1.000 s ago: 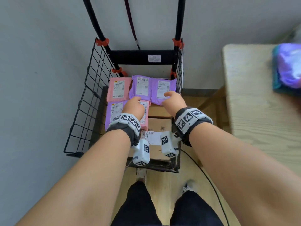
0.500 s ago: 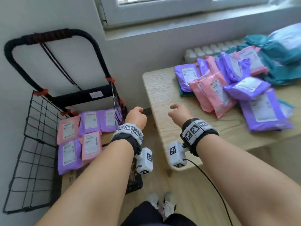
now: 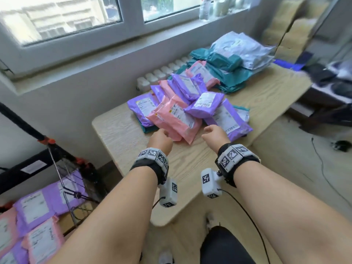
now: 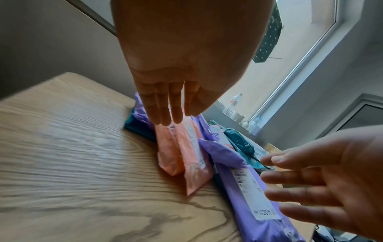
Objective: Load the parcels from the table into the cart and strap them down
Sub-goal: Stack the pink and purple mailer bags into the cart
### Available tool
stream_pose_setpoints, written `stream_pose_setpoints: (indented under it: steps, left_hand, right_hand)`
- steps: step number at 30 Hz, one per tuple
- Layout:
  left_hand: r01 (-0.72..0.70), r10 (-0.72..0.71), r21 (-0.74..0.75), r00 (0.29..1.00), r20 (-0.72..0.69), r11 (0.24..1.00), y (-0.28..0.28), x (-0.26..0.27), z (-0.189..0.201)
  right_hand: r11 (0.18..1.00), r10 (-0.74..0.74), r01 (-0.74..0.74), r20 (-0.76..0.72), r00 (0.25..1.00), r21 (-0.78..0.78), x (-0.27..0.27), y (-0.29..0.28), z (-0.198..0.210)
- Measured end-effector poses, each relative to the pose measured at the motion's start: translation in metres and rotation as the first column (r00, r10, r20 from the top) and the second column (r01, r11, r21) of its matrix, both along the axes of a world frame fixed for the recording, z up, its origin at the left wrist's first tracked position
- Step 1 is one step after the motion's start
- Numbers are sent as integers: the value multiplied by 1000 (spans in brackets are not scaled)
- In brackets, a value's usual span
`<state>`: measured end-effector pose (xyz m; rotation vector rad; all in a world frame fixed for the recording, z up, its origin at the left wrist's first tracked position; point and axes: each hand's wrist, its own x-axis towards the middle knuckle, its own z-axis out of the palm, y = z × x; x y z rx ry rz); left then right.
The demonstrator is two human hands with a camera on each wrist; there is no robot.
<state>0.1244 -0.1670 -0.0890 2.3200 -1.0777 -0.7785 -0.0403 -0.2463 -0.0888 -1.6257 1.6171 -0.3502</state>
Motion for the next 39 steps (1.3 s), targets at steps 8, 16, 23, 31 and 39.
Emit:
stream_pose_setpoints:
  steps: [8,16,23,31,39]
  left_hand:
    - [-91,93,31,993,-66,995,-112,-32,-14]
    - [-174,175,16,974,-143,985,-187,-52,-29]
    - [-182,192,95,975,-113,979,-220,-53,-42]
    - [-251,259,62,938,-232,966,-230,-63,-42]
    - [-275,238,-81,921,-309,958,-229,-58,-25]
  right_hand:
    - [998,60,-59,-36,998,32,-25,-116,-22]
    - [987,72,-77,36,997,139,-22,-197,-46]
    - [957,125,-137,61,990,255,-15,-229,-73]
    - [953,153,-181,130,980,243,-13,-235,-67]
    - [988,91,-124,305,948,93,-14,-232,-28]
